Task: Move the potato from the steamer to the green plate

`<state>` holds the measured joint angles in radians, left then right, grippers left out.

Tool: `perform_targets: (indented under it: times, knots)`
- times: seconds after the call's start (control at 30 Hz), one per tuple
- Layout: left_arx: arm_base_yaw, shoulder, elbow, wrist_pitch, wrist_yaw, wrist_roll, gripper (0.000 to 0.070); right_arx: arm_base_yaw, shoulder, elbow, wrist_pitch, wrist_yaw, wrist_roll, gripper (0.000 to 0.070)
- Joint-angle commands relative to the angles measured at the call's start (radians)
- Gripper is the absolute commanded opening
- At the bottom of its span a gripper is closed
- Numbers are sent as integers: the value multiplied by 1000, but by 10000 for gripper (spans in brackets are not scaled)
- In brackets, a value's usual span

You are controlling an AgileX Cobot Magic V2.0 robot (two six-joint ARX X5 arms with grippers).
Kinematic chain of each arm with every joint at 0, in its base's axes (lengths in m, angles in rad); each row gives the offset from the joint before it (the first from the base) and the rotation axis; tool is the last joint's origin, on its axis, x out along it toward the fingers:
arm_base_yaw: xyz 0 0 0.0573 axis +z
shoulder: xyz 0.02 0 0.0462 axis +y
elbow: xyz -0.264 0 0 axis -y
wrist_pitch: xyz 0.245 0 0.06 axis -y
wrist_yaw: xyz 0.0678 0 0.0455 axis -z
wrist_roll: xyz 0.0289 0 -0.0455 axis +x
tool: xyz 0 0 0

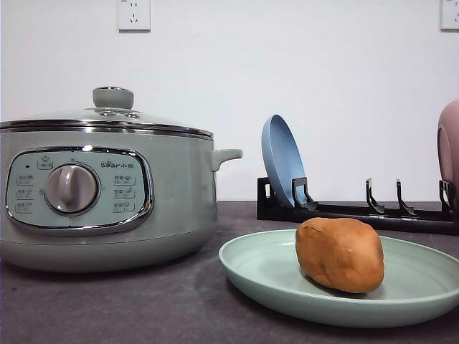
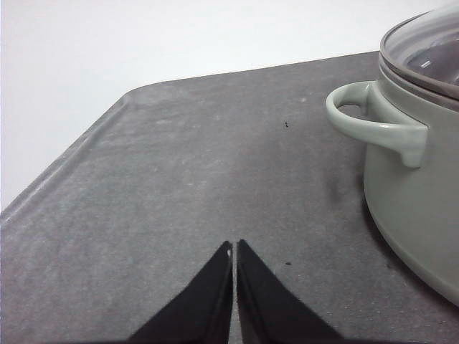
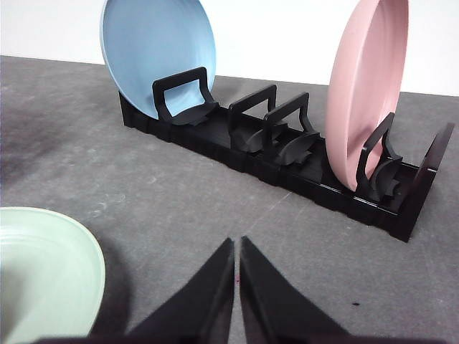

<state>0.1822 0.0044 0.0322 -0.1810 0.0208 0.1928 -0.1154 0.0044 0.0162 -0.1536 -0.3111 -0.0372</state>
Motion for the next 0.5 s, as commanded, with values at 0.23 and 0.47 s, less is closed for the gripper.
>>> perform_targets:
  times: [0.23, 0.47]
  knots:
    - [1, -1, -20, -6, -3, -3, 0, -3, -1, -4, -4, -2, 11, 0]
    - [1, -1, -20, -6, -3, -3, 0, -3, -1, -4, -4, -2, 10, 0]
